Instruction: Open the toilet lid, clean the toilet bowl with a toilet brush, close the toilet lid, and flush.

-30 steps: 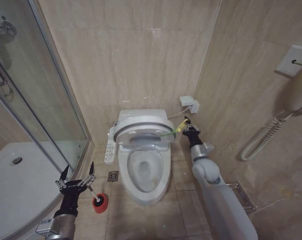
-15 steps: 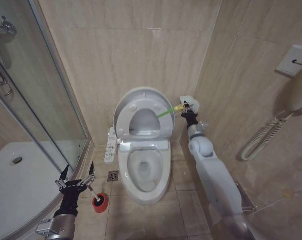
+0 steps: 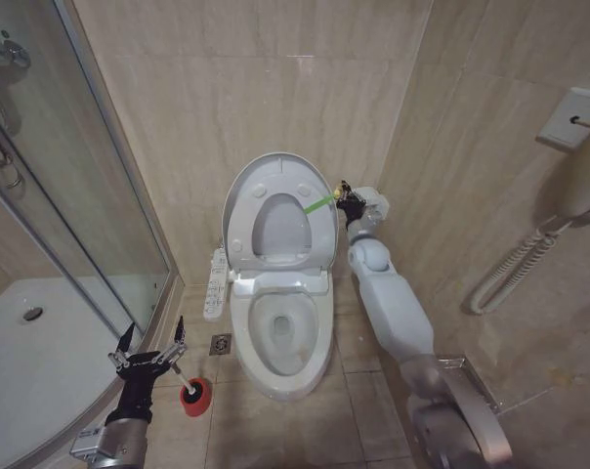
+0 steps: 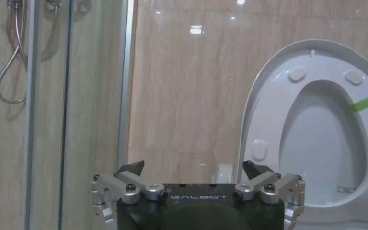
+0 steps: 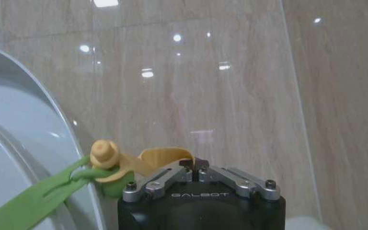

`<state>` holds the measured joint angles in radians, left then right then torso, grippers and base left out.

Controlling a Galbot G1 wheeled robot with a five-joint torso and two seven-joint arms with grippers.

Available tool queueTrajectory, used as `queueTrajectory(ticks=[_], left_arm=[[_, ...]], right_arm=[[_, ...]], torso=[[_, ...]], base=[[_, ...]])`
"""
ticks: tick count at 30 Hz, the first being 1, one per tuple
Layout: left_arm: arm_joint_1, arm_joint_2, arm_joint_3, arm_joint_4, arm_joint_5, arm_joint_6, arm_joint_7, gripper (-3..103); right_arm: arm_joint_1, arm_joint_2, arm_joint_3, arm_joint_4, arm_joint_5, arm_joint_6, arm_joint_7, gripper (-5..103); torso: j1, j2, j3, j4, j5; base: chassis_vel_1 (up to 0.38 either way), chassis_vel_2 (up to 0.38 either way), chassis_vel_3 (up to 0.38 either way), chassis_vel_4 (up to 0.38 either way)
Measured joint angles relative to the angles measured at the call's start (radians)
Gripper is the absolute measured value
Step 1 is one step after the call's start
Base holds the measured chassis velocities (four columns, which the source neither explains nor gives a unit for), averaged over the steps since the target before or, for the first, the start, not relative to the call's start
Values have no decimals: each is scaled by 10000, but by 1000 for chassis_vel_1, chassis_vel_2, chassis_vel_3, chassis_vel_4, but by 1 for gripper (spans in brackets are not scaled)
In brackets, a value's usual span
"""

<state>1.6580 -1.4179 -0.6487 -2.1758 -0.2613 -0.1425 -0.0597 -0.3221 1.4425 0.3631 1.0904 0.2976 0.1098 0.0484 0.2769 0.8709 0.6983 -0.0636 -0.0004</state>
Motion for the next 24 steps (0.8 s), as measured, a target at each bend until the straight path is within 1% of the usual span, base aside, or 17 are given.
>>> queueTrajectory(ticks=[7, 12, 16, 19, 24], left_arm=[[0, 0, 0, 0, 0, 0, 0, 100], [0, 0, 0, 0, 0, 0, 0, 100], [0, 0, 0, 0, 0, 0, 0, 100], [0, 0, 0, 0, 0, 0, 0, 100], [0, 0, 0, 0, 0, 0, 0, 100]], right_arm=[[910, 202, 62, -1280, -367, 340, -120, 1], [1214, 319, 186, -1771, -600, 417, -77, 1], [1263, 342, 255, -1866, -760, 437, -10, 1], [1259, 292, 387, -1897, -1073, 523, 128, 1], [1215, 268, 426, -1922, -1176, 558, 282, 1]], torso=[[0, 0, 0, 0, 0], [-1, 0, -1, 0, 0], [-1, 0, -1, 2, 0], [-2, 0, -1, 2, 0], [-2, 0, -1, 2, 1]], base=[[0, 0, 0, 0], [0, 0, 0, 0], [0, 0, 0, 0], [0, 0, 0, 0], [0, 0, 0, 0]])
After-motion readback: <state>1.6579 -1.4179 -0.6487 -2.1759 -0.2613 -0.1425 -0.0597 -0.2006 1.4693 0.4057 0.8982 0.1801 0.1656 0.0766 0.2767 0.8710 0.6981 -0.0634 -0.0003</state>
